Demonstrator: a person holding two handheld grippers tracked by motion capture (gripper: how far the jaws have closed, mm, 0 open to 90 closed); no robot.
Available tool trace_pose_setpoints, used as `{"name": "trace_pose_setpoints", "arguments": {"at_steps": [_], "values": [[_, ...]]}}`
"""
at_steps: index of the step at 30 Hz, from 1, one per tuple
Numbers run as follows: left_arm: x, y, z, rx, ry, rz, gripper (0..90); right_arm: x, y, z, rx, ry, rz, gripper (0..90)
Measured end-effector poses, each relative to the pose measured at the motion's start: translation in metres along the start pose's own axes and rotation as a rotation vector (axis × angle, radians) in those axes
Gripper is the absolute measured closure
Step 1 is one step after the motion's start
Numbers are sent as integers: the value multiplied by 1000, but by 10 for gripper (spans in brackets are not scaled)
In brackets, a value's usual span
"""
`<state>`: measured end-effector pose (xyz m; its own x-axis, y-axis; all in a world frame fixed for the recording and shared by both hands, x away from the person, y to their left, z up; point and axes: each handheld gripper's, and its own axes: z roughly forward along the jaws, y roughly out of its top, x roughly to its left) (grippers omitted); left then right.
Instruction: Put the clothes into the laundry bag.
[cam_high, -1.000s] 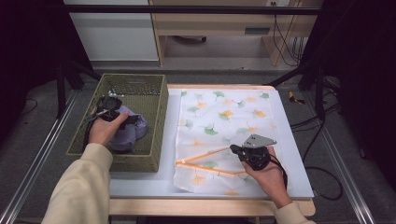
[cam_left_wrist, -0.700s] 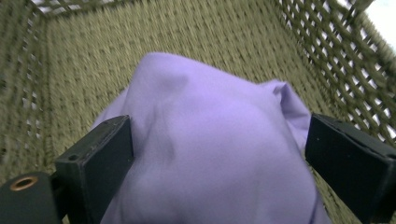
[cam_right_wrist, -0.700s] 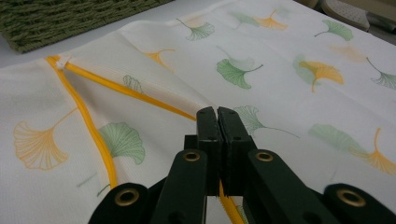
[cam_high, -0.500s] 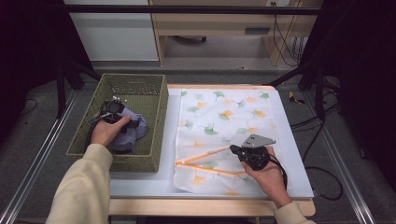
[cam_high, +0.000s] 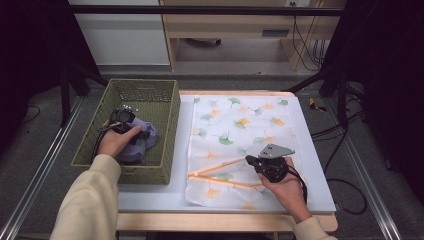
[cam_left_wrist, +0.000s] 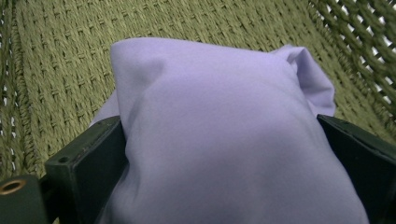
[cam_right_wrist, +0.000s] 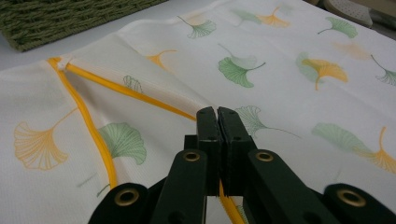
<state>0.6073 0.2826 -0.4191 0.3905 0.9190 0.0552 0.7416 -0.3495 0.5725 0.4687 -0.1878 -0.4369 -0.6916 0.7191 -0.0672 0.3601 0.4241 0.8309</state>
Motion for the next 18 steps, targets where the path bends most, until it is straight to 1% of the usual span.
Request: {"name": "trace_pose_setpoints", "arguments": {"at_steps": [4, 6, 7, 9, 11, 13, 16, 18], "values": [[1, -1, -1, -11, 1, -4, 43, 0, 0, 0, 1, 0, -1, 886], [2, -1, -1, -19, 10, -6, 55, 0, 0, 0, 1, 0, -1, 886], [2, -1, -1, -20, 7, -11, 56, 0, 0, 0, 0, 1, 0, 886], [2, -2, 0, -12, 6, -5, 53, 0, 0, 0, 1, 0, 0, 886], [2, -2, 0, -12, 18, -7, 50, 0, 0, 0, 2, 0, 0, 886], [3, -3, 1, -12, 19, -17, 41, 0, 0, 0, 2, 1, 0, 886], [2, -3, 3, -10, 18, -9, 37, 0, 0, 0, 3, 2, 0, 886], [3, -3, 3, -9, 14, -12, 37, 0, 0, 0, 3, 3, 0, 886]]}}
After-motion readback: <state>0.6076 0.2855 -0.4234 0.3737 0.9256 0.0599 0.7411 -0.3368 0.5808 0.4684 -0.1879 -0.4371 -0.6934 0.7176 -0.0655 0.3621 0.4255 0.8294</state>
